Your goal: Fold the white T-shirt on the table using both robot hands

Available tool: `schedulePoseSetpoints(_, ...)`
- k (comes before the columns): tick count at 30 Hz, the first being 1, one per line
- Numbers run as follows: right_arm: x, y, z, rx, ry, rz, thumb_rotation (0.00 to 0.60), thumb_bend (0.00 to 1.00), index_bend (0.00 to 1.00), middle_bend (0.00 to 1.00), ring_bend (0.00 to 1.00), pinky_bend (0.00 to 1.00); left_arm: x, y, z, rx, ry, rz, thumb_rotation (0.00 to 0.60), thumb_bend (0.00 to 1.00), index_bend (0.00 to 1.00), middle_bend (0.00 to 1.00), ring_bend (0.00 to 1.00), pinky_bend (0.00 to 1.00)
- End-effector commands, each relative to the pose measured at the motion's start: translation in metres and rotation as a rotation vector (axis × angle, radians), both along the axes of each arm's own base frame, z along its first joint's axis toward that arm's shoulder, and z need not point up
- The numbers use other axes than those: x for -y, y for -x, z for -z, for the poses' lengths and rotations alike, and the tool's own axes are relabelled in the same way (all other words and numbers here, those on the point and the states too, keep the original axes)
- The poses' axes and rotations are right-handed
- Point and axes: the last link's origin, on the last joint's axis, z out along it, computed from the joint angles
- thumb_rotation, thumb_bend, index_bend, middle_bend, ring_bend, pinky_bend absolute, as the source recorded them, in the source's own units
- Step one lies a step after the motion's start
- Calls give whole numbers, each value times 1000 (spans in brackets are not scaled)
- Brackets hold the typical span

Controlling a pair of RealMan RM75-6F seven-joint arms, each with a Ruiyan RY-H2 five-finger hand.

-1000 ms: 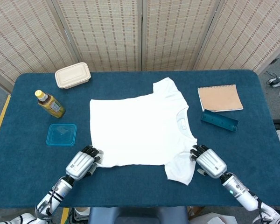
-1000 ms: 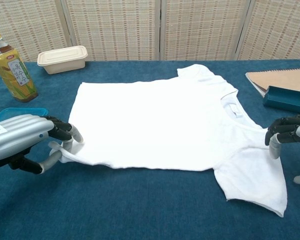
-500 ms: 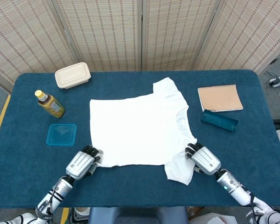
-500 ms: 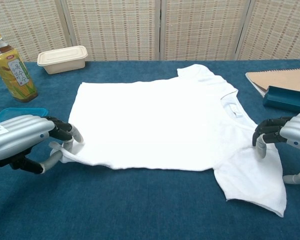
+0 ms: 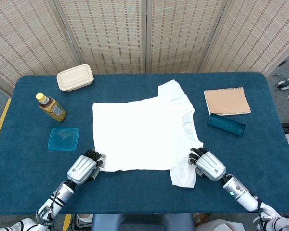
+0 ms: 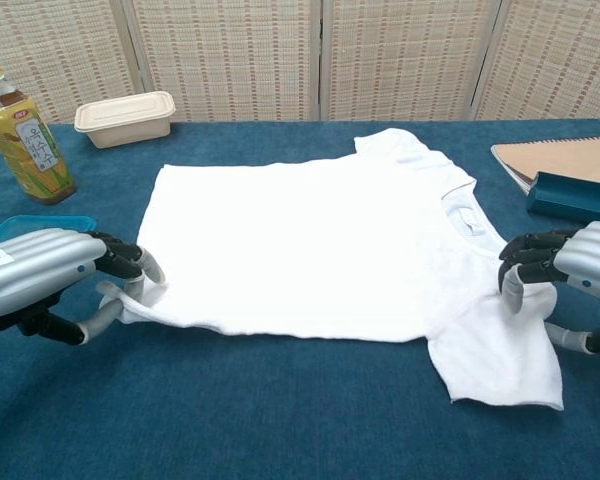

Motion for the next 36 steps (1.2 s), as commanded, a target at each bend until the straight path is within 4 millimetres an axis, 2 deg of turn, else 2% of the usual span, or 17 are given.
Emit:
schedulePoseSetpoints(1,-2,0,0,13,4,-1,600,419,670,420,212,293,-3,0,0,7,-1,-3,600,591,749,270,229,148)
schedulePoseSetpoints(9,-7,-8,-14,98,-1,13,600,476,800,503,262,293,-3,1,-7,70,-1,-29,600,591,764,309,261,148)
schedulePoseSetpoints(21,-19,-38,-47,247,-101,94,600,481,845,537,277,293,6,6,-38,153,12,-65,600,590,764,318,266,148)
schedulePoseSetpoints(28,-34,-59,-80,358,-176,162,600,481,856,547,277,293,28,19,-73,197,-1,-116,600,591,765,319,266,148)
schedulePoseSetpoints(36,-58,-64,-102,427,-249,245,600,482,863,552,278,293,61,33,-101,204,5,-172,600,591,765,319,266,148)
